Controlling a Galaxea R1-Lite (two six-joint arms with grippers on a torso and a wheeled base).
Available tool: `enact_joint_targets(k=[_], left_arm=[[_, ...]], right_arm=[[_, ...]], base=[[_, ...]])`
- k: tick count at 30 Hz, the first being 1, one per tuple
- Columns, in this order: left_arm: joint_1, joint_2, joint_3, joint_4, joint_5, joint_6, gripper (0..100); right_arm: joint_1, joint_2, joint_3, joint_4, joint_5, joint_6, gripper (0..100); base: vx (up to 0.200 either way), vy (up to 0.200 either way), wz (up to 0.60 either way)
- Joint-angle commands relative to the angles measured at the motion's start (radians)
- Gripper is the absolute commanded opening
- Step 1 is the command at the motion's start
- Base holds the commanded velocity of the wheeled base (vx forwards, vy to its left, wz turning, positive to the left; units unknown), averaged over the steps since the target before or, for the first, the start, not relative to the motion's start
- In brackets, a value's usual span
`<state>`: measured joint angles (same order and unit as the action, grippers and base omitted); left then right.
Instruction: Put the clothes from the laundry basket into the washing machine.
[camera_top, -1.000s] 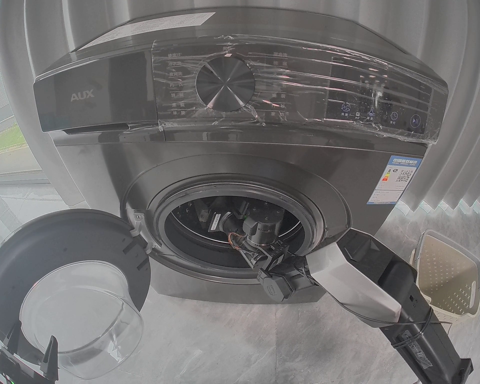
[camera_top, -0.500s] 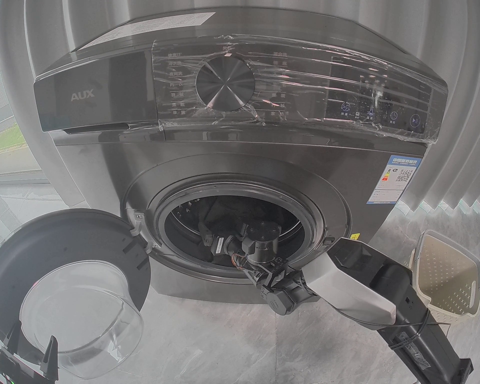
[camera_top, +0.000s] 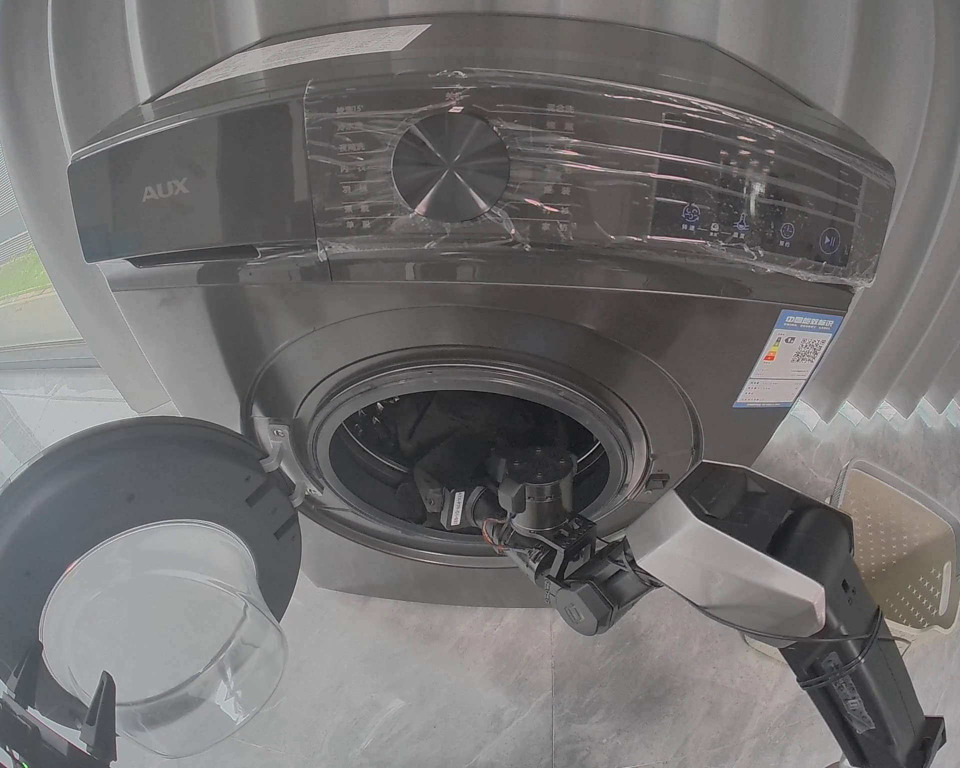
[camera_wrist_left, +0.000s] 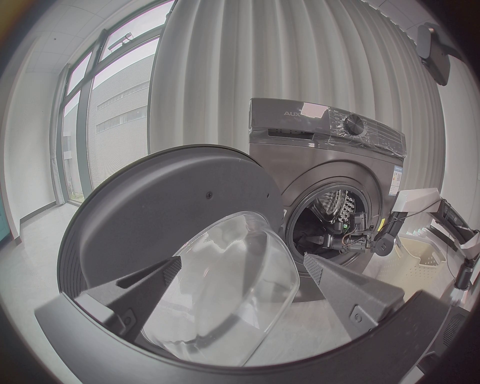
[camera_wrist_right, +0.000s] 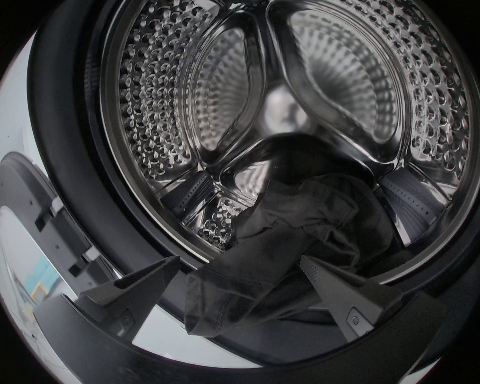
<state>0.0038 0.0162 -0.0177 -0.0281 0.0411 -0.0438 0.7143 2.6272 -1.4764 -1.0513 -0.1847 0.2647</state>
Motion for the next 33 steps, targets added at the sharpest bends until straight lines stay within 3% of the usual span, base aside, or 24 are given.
enact_joint_targets(k=[1, 17, 18, 30, 33], left_arm=[[-0.001, -0.01, 0.016, -0.001, 0.0, -0.001, 100], [0.001, -0.012, 0.016, -0.001, 0.0, 0.001, 100], [0.001, -0.012, 0.016, -0.001, 0.0, -0.001, 100], [0.001, -0.012, 0.016, -0.001, 0.0, -0.001, 100], [0.001, -0.012, 0.016, -0.001, 0.0, -0.001, 100]], right_arm=[[0.011, 0.062, -0.047, 0.013, 0.019, -0.021, 100], [0.001, 0.152, -0.163, 0.08, 0.024, -0.05, 100], [0.001, 0.157, -0.174, 0.086, 0.024, -0.05, 0], [-0.004, 0.146, -0.225, 0.094, 0.024, -0.05, 0], [-0.015, 0.139, -0.312, 0.112, 0.027, -0.05, 0]], base=[[0.0, 0.0, 0.0], [0.0, 0.0, 0.0], [0.0, 0.0, 0.0], [0.0, 0.0, 0.0], [0.0, 0.0, 0.0]])
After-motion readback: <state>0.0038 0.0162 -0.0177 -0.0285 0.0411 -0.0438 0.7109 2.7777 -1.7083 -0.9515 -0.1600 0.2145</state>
